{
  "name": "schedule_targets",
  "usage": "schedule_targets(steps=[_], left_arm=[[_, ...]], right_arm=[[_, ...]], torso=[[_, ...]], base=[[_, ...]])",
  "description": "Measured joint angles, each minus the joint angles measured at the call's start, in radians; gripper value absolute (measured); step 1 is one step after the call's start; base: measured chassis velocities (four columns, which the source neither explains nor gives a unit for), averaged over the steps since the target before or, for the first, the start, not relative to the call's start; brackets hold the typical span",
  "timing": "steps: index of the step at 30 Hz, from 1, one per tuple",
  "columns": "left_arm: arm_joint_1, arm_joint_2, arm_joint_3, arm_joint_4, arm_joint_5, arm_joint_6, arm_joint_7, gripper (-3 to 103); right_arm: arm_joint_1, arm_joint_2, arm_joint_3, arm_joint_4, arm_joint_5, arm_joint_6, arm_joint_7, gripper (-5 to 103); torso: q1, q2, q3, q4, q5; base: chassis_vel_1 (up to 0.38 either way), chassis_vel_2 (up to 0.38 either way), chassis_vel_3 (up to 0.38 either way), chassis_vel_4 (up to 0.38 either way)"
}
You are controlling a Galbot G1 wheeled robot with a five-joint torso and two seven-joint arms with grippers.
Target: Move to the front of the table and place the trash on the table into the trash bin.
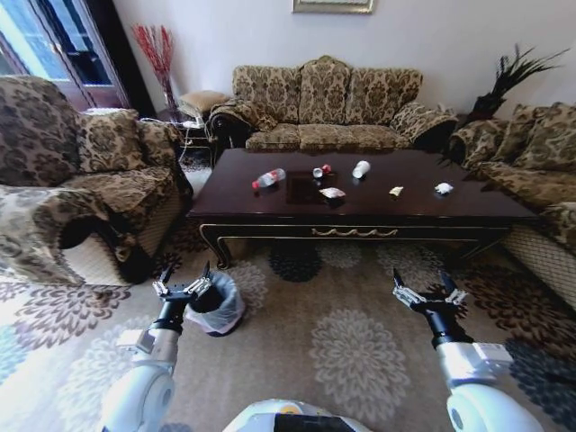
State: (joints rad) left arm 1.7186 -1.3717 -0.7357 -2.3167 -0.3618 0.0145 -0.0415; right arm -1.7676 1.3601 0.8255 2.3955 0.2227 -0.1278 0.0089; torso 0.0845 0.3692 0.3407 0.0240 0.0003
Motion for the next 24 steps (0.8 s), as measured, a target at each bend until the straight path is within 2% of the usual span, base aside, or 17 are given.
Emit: schedule_targets(steps=[8, 11, 16, 19, 24], left_arm=[[-0.028, 0.006, 0.006, 0.037, -0.009, 0.007, -0.007, 100], [-0.066, 0.031, 0.012, 0.082, -0.056, 0.038, -0.027, 100], [-0.113, 0.068, 0.018, 0.132, -0.099, 0.076, -0.043, 100], [-0.162, 0.116, 0.031, 0.203, -0.133, 0.12, -0.054, 100], [-0.186, 0.146, 0.053, 0.276, -0.147, 0.155, -0.052, 100]], right_arm=[[0.006, -0.006, -0.004, -0.012, 0.0, 0.007, 0.001, 100], [0.011, -0.01, -0.024, -0.016, 0.001, 0.008, 0.016, 100], [0.012, -0.013, -0.03, -0.017, 0.0, 0.009, 0.023, 100], [0.007, -0.012, -0.028, -0.017, -0.003, 0.01, 0.025, 100], [-0.001, -0.009, -0.022, -0.014, -0.007, 0.01, 0.027, 100]], torso=[[0.0, 0.0, 0.0, 0.0, -0.0014], [0.0, 0.0, 0.0, 0.0, 0.0004], [0.0, 0.0, 0.0, -0.0004, 0.0], [0.0, 0.0, 0.0, -0.0001, -0.0007], [0.0, 0.0, 0.0, 0.0001, -0.0005]], base=[[0.16, 0.193, -0.146, -0.166], [-0.018, -0.021, 0.008, 0.008], [-0.06, -0.045, 0.035, 0.031], [0.0, 0.0, 0.0, 0.0], [0.0, 0.0, 0.0, 0.0]])
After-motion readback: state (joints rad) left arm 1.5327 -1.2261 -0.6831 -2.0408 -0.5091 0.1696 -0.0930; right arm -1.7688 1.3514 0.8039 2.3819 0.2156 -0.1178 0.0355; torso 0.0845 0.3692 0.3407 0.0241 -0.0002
